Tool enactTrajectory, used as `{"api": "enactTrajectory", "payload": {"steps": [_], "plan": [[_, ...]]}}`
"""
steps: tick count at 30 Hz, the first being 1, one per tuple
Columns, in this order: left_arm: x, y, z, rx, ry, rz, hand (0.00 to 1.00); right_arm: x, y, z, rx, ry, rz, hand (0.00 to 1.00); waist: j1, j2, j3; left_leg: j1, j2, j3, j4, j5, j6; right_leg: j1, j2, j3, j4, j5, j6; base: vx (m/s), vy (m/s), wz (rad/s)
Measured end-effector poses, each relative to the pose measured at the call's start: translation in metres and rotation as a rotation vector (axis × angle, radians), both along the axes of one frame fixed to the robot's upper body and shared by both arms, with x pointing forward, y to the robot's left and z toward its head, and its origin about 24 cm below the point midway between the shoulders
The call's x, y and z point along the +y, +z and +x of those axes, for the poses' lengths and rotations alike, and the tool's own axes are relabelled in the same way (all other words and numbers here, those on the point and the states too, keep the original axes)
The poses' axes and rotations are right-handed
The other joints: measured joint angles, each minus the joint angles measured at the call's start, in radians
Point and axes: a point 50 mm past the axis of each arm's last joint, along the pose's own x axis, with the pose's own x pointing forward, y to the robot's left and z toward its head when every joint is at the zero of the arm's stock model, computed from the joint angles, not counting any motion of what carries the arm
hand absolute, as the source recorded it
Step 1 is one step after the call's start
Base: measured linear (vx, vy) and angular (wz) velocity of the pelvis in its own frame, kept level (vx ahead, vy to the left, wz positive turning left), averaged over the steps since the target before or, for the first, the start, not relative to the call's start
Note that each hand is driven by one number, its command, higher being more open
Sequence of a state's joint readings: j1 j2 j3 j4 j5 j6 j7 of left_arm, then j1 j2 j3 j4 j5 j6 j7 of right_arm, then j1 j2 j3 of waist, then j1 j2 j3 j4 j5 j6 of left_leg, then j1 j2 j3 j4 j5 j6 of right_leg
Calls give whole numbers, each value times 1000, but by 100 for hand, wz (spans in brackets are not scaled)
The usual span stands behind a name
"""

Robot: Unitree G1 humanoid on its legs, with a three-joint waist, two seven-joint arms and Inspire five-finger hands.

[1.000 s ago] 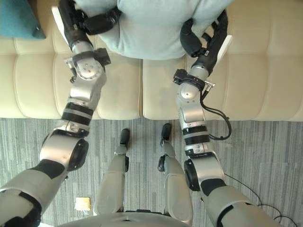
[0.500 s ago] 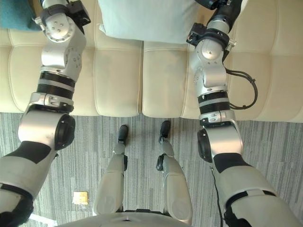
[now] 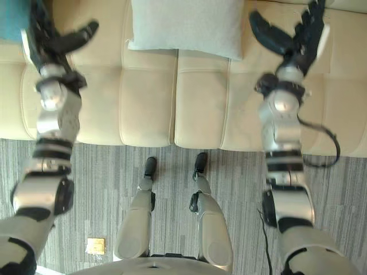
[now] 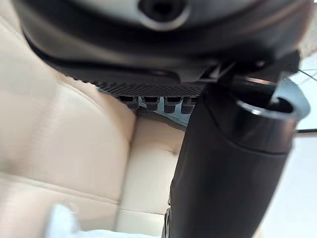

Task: Pick up cushions and gather them together orderly.

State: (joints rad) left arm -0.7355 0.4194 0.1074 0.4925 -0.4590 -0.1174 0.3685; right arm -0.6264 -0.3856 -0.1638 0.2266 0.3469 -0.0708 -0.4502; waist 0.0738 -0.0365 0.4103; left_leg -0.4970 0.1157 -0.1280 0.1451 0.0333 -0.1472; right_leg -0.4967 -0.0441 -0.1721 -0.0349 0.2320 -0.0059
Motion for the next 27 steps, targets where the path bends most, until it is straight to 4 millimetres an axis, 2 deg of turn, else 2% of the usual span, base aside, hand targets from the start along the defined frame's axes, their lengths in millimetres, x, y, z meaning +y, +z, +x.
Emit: {"api": "enactTrajectory", "payload": {"steps": [1, 3, 6, 8, 10, 12, 13, 17, 19, 24, 27], "plan": [[-5, -40, -10, 83, -1, -43, 100, -6, -36, -13, 71, -24, 49, 100, 1, 0, 0, 14, -2, 0, 0, -3, 4, 20, 0, -1, -10, -1, 2, 40, 22, 1], [-23, -116, -35, 278, -28, -119, 100, -6, -103, -39, 254, -54, 102, 100, 1, 0, -2, 54, -4, 4, 1, -15, 11, 64, 3, 1, -22, -5, 5, 28, 15, -4], [-52, -185, -73, 493, -104, -146, 100, 4, -165, -76, 462, -59, 94, 100, 2, 0, -5, 87, 0, 14, 12, -32, 18, 98, 7, 6, -22, -17, 6, 6, 1, -9], [-67, -216, -98, 611, -170, -123, 100, 13, -196, -99, 574, -49, 114, 100, 3, 2, -15, 112, 6, 18, 28, -51, 26, 129, 14, 8, -22, -24, 6, -10, 1, -10], [-76, -245, -122, 728, -207, -131, 100, 20, -221, -122, 677, -41, 129, 100, 3, 5, -65, 132, 13, 30, 38, -65, 27, 150, 20, 14, -22, -32, 2, 12, 5, -17], [-76, -276, -151, 865, -204, -156, 100, 26, -248, -141, 796, -27, 145, 100, 2, 7, -138, 178, 22, 46, 35, -78, 26, 186, 26, 22, -23, -43, 7, 66, 15, -24], [-74, -295, -172, 964, -195, -168, 100, 29, -267, -155, 888, -18, 158, 100, 2, 11, -194, 215, 28, 60, 30, -89, 24, 216, 32, 32, -22, -56, 8, 99, 29, -21], [-73, -323, -213, 1134, -182, -189, 100, 36, -304, -184, 1069, 11, 207, 100, 2, 26, -291, 287, 36, 91, 28, -116, 25, 278, 35, 48, -23, -75, 18, 62, 45, -22], [-70, -332, -228, 1208, -164, -177, 100, 41, -320, -197, 1160, 37, 224, 100, 2, 28, -316, 318, 35, 106, 25, -123, 24, 303, 32, 52, -26, -79, 23, 44, 55, -19], [-55, -339, -244, 1295, -137, -112, 100, 50, -345, -225, 1339, 70, 259, 100, 2, 8, -352, 381, 32, 137, 16, -135, 27, 347, 29, 80, -27, -81, 31, 21, 46, -16], [-52, -341, -249, 1315, -125, -99, 100, 51, -350, -231, 1375, 71, 271, 100, 1, 4, -358, 399, 30, 153, 35, -144, 33, 358, 26, 97, -12, -85, 44, 18, 63, -18]]}}
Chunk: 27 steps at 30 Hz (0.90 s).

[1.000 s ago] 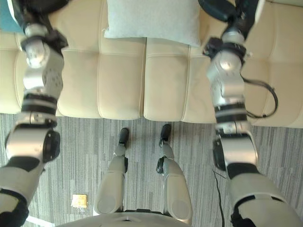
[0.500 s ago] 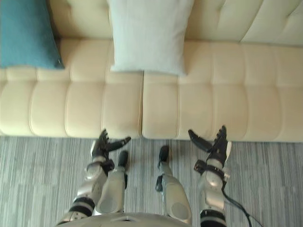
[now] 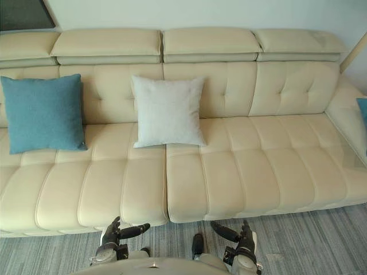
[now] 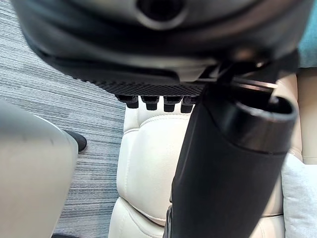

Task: Pick up cushions and gather them together orderly.

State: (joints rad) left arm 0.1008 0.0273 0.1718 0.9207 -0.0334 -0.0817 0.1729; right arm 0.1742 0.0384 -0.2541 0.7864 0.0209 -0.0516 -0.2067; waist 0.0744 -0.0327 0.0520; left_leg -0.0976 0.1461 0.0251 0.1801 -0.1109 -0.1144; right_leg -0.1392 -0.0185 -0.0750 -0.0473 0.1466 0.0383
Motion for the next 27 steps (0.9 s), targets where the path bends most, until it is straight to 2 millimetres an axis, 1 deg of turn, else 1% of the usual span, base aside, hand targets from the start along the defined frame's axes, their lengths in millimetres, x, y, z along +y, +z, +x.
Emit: {"api": "enactTrajectory", "payload": {"steps": [1, 2, 3, 4, 5, 6, 7, 8, 9, 10, 11, 12, 13, 14, 15, 16, 17, 18, 19, 21, 22, 23, 24, 25, 26, 27], "plan": [[1, -1, -1, 6, -4, 4, 100, 0, -1, -1, 7, 1, 2, 100, -1, 0, 1, 0, 2, 5, 24, -16, 1, -4, 0, 3, 27, -11, 8, -13, 84, -22], [1, -1, -2, 9, -4, 6, 100, 1, -2, -2, 17, 3, 5, 100, 0, 1, 2, -7, 8, 13, 61, -35, 6, -23, 0, 8, 81, -34, 26, -35, 75, -19], [2, -1, -2, 10, -4, 8, 100, 2, -3, -1, 23, 5, 10, 100, 0, 1, 4, -20, 15, 15, 97, -46, 9, -43, -4, 4, 132, -55, 57, -34, 59, -12], [2, 0, 0, 6, -4, 8, 100, 2, -3, -1, 24, 6, 12, 100, -1, -3, 5, -24, 16, 15, 105, -49, 12, -51, -6, 0, 141, -61, 64, -67, 39, -7], [1, 0, 2, 1, 5, 6, 100, 5, -5, 2, 30, 11, 22, 100, 3, 4, 16, -35, 29, 20, 113, -47, 20, -84, -24, -47, 235, -111, 55, -71, 27, -2], [4, 1, 3, 0, 8, 18, 100, 10, -6, 4, 36, 18, 38, 100, 4, -9, 19, -50, 30, 19, 140, -47, 20, -166, -77, -92, 592, -233, 17, -69, 17, 0], [5, 1, 3, 0, 8, 19, 100, 10, -6, 4, 37, 18, 39, 100, 4, -11, 20, -50, 29, 17, 142, -47, 20, -167, -81, -94, 615, -241, 19, -18, -41, 35], [10, 2, 2, 1, 15, 35, 100, 16, -9, 0, 54, 16, 58, 100, 3, -35, 16, -68, 18, -3, 171, -47, 20, -158, -126, -93, 810, -301, 71, 14, -111, 46], [14, 3, 4, -8, 38, 38, 100, 18, -10, -1, 62, 22, 67, 100, 4, -53, 12, -98, 8, -9, 208, -49, 17, -155, -130, -80, 801, -316, 100, -17, -123, 49], [14, 4, 8, -19, 54, 33, 100, 16, -9, 2, 55, 18, 64, 100, 9, -51, 10, -118, 18, -7, 216, -47, 19, -152, -113, -90, 764, -317, 102, -80, -114, 13], [7, 2, 6, -15, 83, 7, 100, 15, -8, 8, 40, 14, 56, 100, 37, -21, 0, -130, 43, -4, 158, -13, 31, -82, -60, -90, 570, -325, 102, -154, -161, -14], [5, 3, 6, -24, 89, -3, 100, 12, -5, 14, 24, 14, 43, 100, 56, -28, 10, -127, 52, 17, 118, 31, 0, -61, -67, -90, 584, -381, 76, -164, -171, -19], [8, 5, 11, -41, 86, 5, 100, 13, -4, 19, 13, 16, 45, 100, 60, -42, 18, -139, 34, 22, 116, 43, -1, -46, -89, -94, 588, -422, 44, -150, -173, -13], [10, 7, 16, -52, 84, 12, 100, 14, -2, 26, -2, 25, 45, 100, 58, -56, 25, -165, 20, 26, 128, 48, -8, -12, -84, -95, 495, -463, -3, -200, -118, -1], [5, 7, 20, -59, 77, -1, 100, 11, 2, 37, -27, 41, 31, 100, 60, -8, 48, -181, 46, 13, 130, 66, -8, 3, -50, -113, 442, -424, -9, -254, -121, 12], [-1, 6, 19, -55, 61, -12, 100, 12, 2, 37, -26, 43, 25, 100, 61, 16, 46, -185, 63, 2, 103, 93, -14, 12, -27, -131, 404, -397, -21, -270, -112, 20], [-4, 6, 18, -52, 55, -17, 100, 12, 1, 36, -20, 40, 23, 100, 61, 18, 48, -185, 65, -5, 89, 107, -18, 12, -23, -139, 400, -392, -23, -182, -75, 33], [-5, 6, 19, -54, 46, -21, 100, 13, 0, 32, -9, 46, 20, 100, 60, 27, 49, -181, 67, -11, 60, 137, -24, 8, -22, -154, 403, -388, -28, -185, -56, 32], [-6, 6, 19, -56, 42, -21, 100, 15, -1, 31, -2, 62, 17, 100, 55, 27, 52, -185, 70, -4, 42, 162, -20, -2, -22, -169, 404, -381, -35, -148, -27, 29], [-5, 6, 19, -55, 43, -19, 100, 16, -1, 31, 0, 68, 18, 100, 55, 26, 54, -191, 75, 8, 37, 171, -18, -11, -23, -179, 401, -370, -45, -132, 13, 13], [-4, 7, 21, -58, 40, -13, 100, 16, 0, 32, -1, 71, 14, 100, 54, 23, 59, -217, 82, 24, 92, 152, -13, -21, -34, -192, 399, -355, -53, -118, 105, 17], [-3, 8, 23, -64, 38, -11, 100, 16, 0, 32, 1, 67, 11, 100, 52, 16, 67, -225, 67, 21, 162, 108, -5, -21, -51, -197, 397, -344, -50, -83, 98, 19], [-3, 8, 23, -66, 38, -11, 100, 15, -1, 32, 3, 66, 7, 100, 48, 12, 70, -224, 55, 14, 208, 72, -3, -22, -62, -198, 396, -336, -45, -76, 184, 15], [-3, 8, 23, -64, 40, -9, 100, 11, 0, 33, 1, 67, -4, 100, 45, 8, 72, -214, 41, -11, 291, -10, 2, -31, -78, -194, 389, -316, -28, -67, 216, 0], [-4, 7, 21, -59, 41, -13, 100, 9, 1, 35, -4, 68, -12, 100, 42, 17, 69, -196, 37, -21, 303, -56, 3, -38, -84, -185, 381, -300, -9, -67, 216, -5], [-7, 6, 20, -57, 42, -20, 100, 8, 1, 35, -4, 69, -15, 100, 39, 21, 69, -190, 33, -27, 291, -67, 6, -39, -84, -182, 376, -293, -2, -81, 221, -13]]}}
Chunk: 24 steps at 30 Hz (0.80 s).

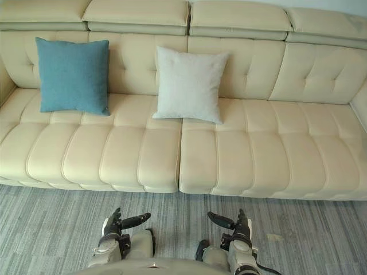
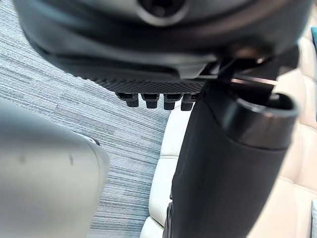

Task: Pick up cushions and gather them together orderly.

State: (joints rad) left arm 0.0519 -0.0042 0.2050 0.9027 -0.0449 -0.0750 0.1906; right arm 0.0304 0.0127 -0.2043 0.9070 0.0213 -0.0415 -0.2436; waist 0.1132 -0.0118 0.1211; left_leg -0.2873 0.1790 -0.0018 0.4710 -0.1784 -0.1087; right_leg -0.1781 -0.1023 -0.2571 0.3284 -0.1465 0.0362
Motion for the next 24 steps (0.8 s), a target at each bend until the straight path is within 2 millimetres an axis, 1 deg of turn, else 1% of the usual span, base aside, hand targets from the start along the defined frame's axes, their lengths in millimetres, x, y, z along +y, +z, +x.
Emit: {"api": "enactTrajectory", "payload": {"steps": [1, 2, 3, 4, 5, 7, 9, 10, 12, 15, 16, 17, 18, 19, 20, 21, 22, 23, 24], "plan": [[2, 0, -1, 4, 5, 4, 100, 1, 1, 2, -5, 1, 2, 100, -3, -7, 7, 7, -14, 7, -16, -15, 17, 3, -7, 17, -15, 19, 19, -111, 224, -24], [8, 0, -3, 10, 10, 19, 100, 9, -1, 2, -4, 5, 29, 100, -4, -20, 4, 19, -26, 35, -34, -15, 28, 10, -20, 30, -43, 36, 35, -149, 347, -33], [12, -1, -7, 21, 14, 31, 100, 16, -2, -1, 2, 6, 53, 100, -8, -36, -7, 36, -43, 50, -59, -13, 34, 21, -33, 42, -69, 57, 43, -94, 229, -26], [12, -1, -8, 24, 12, 34, 100, 18, -3, -3, 6, 5, 60, 100, -11, -40, -10, 42, -50, 54, -68, -10, 38, 26, -37, 43, -80, 63, 48, -85, 220, -13], [12, -2, -10, 34, -2, 41, 100, 19, -6, -10, 27, 3, 70, 100, -14, -45, -29, 52, -71, 68, -89, -9, 45, 38, -54, 50, -117, 91, 55, -54, 124, -5], [10, -4, -12, 51, -11, 39, 100, 15, -7, -15, 41, -24, 71, 100, -17, -42, -40, 72, -87, 80, -114, -10, 48, 53, -63, 65, -157, 112, 59, -49, 125, -12], [10, -6, -15, 71, -18, 39, 100, 11, -8, -20, 49, -56, 70, 100, -24, -45, -50, 91, -96, 94, -139, -10, 48, 60, -65, 86, -182, 120, 53, 6, 61, -22], [10, -7, -17, 81, -24, 41, 100, 10, -9, -21, 52, -67, 70, 100, -24, -40, -51, 98, -97, 103, -144, -10, 48, 58, -63, 99, -184, 122, 52, 33, 31, -30], [9, -9, -21, 102, -25, 37, 100, 7, -10, -25, 62, -90, 73, 100, -28, -29, -54, 114, -89, 134, -144, -9, 46, 56, -49, 134, -192, 131, 58, 63, 16, -49], [8, -10, -21, 109, -43, 41, 100, 7, -10, -25, 64, -91, 74, 100, -30, -27, -56, 136, -62, 187, -142, -18, 53, 54, -19, 189, -223, 154, 57, 116, -5, -76], [8, -11, -21, 119, -49, 38, 100, 7, -10, -24, 61, -91, 75, 100, -34, -26, -56, 145, -47, 214, -136, -24, 55, 50, 0, 228, -244, 169, 48, 132, -12, -85], [8, -11, -21, 122, -51, 39, 100, 8, -10, -22, 61, -89, 76, 100, -35, -26, -56, 149, -42, 223, -135, -26, 52, 44, 11, 250, -253, 179, 46, 131, -10, -104], [8, -11, -19, 125, -53, 38, 100, 8, -10, -20, 62, -86, 77, 100, -40, -27, -55, 153, -34, 239, -136, -29, 50, 33, 22, 264, -256, 191, 35, 140, -25, -101], [8, -11, -17, 122, -56, 37, 100, 7, -10, -18, 65, -80, 75, 100, -45, -21, -51, 158, -24, 249, -141, -29, 49, 15, 35, 258, -258, 216, 18, 104, -36, -109], [7, -11, -15, 120, -57, 34, 100, 4, -10, -15, 68, -74, 68, 100, -47, -12, -45, 170, -13, 271, -154, -29, 49, 1, 50, 226, -262, 247, -3, 91, -60, -96], [5, -11, -13, 118, -59, 31, 100, 3, -10, -13, 67, -70, 64, 100, -48, -6, -41, 176, -7, 282, -159, -29, 49, -3, 56, 193, -266, 260, -14, 26, -77, -101], [3, -10, -10, 110, -64, 27, 100, -1, -8, -9, 62, -66, 55, 100, -50, 1, -36, 189, 3, 326, -173, -28, 50, -13, 60, 76, -284, 278, -41, 12, -129, -87], [2, -10, -8, 106, -69, 27, 100, -2, -8, -6, 60, -64, 51, 100, -57, 2, -28, 203, 7, 354, -181, -28, 50, -13, 52, -4, -283, 262, -71, 26, -140, -100], [0, -9, -7, 105, -90, 30, 100, -6, -7, -5, 57, -63, 40, 100, -67, 12, -19, 227, 8, 389, -193, -28, 49, -11, 33, -121, -264, 221, -107, 42, -116, -73]]}}
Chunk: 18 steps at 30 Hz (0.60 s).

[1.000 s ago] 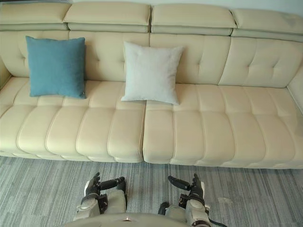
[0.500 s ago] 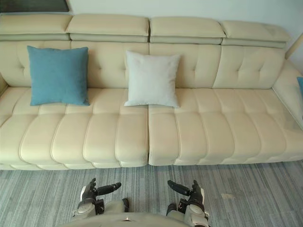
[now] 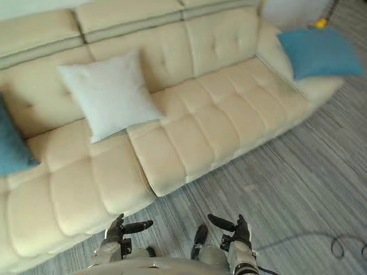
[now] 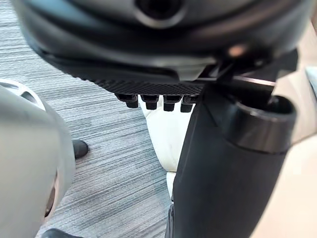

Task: Pick up cushions and gather them together orderly.

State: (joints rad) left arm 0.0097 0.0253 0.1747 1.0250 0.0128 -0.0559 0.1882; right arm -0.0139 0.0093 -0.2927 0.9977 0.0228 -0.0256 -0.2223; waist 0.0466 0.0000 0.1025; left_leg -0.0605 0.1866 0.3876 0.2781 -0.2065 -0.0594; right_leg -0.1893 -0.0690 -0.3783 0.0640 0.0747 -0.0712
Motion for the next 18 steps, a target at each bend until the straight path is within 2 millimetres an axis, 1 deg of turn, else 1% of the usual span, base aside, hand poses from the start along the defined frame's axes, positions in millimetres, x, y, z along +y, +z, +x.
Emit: {"api": "enactTrajectory", "payload": {"steps": [1, 2, 3, 4, 5, 7, 8, 9, 10, 11, 12, 13, 14, 15, 16, 17, 18], "plan": [[-1, 0, 0, 0, -13, 0, 100, -3, 1, 0, 0, 0, -9, 100, -5, 11, 7, 17, 4, 20, -7, 0, -1, -1, -4, -41, 18, -8, 3, 49, -72, -73], [-2, 0, 0, 1, -24, 3, 100, -8, 0, -3, 8, -3, -20, 100, -7, 21, 14, 39, 3, 40, -15, -2, -12, 3, 3, -47, 31, -13, 9, 76, -109, -82], [0, 0, 0, 3, -38, 12, 100, -12, -2, -9, 29, -7, -30, 100, -5, 29, 17, 52, 8, 41, -15, -2, -14, -2, 27, -9, 31, -16, 15, 74, -128, -79], [2, 0, -1, 7, -38, 17, 100, -13, -2, -10, 35, -6, -31, 100, -7, 31, 19, 56, 15, 40, -11, -2, -17, -2, 37, 3, 28, -18, 18, 82, -167, -72], [4, 0, -2, 10, -41, 24, 100, -14, -3, -12, 41, -9, -34, 100, -8, 33, 22, 57, 29, 40, 9, -4, -21, -1, 45, 15, 25, -34, 19, 27, -171, -46], [6, 0, -3, 14, -53, 34, 100, -16, -5, -20, 62, -16, -39, 100, -13, 29, 35, 27, 73, 31, 144, -4, -22, 7, 58, 20, 42, -64, 12, 24, -200, -39], [5, -2, -8, 28, -62, 38, 100, -18, -6, -26, 80, -20, -43, 100, -19, 36, 44, -11, 114, 3, 287, 0, -18, 32, 75, 24, 45, -81, 7, 63, -227, -42], [4, -2, -8, 22, -46, 21, 100, -19, -6, -26, 77, -31, -45, 100, -19, 47, 57, -53, 143, -56, 418, 39, 21, 63, 94, 32, 35, -86, 0, 79, -226, -41], [3, -1, -7, 17, -46, 20, 100, -20, -6, -26, 78, -31, -50, 100, -19, 49, 59, -70, 148, -81, 458, 61, 39, 73, 98, 34, 30, -87, -2, 103, -206, -55], [4, 1, -5, -1, -47, 24, 100, -21, -5, -24, 76, -31, -59, 100, -16, 45, 67, -135, 147, -158, 581, 148, 52, 99, 105, 57, 24, -91, -16, 176, -134, -74], [3, 2, -2, -22, -50, 26, 100, -22, -4, -21, 67, -31, -63, 100, -9, 41, 72, -176, 104, -217, 638, 79, 5, 102, 108, 110, 38, -96, -29, 183, -81, -113], [1, 5, 3, -51, -48, 23, 100, -22, -2, -16, 56, -34, -67, 100, 2, 36, 81, -201, 32, -259, 627, -19, 2, 103, 107, 163, 49, -102, -39, 157, 1, -126], [0, 7, 7, -69, -49, 21, 100, -23, -1, -11, 46, -33, -70, 100, 12, 32, 87, -228, -26, -288, 589, -60, 9, 108, 108, 206, 51, -105, -44, 110, 44, -135], [-1, 9, 10, -87, -48, 21, 100, -23, 1, -7, 32, -36, -73, 100, 26, 31, 92, -255, -78, -310, 525, -77, 10, 114, 112, 250, 54, -110, -51, 149, 74, -132], [-3, 11, 12, -99, -47, 17, 100, -21, 2, -4, 21, -38, -74, 100, 36, 32, 96, -277, -120, -340, 440, -75, 7, 123, 119, 286, 53, -116, -58, 156, 87, -110], [-4, 11, 12, -101, -46, 15, 100, -20, 2, -3, 18, -39, -73, 100, 41, 33, 97, -285, -135, -355, 389, -74, 6, 126, 125, 306, 53, -120, -61, 176, 105, -121], [-5, 12, 15, -116, -45, 13, 100, -18, 4, 2, 3, -38, -71, 100, 53, 41, 100, -304, -155, -390, 253, -57, -6, 138, 144, 356, 55, -130, -66, 205, 120, -108]]}}
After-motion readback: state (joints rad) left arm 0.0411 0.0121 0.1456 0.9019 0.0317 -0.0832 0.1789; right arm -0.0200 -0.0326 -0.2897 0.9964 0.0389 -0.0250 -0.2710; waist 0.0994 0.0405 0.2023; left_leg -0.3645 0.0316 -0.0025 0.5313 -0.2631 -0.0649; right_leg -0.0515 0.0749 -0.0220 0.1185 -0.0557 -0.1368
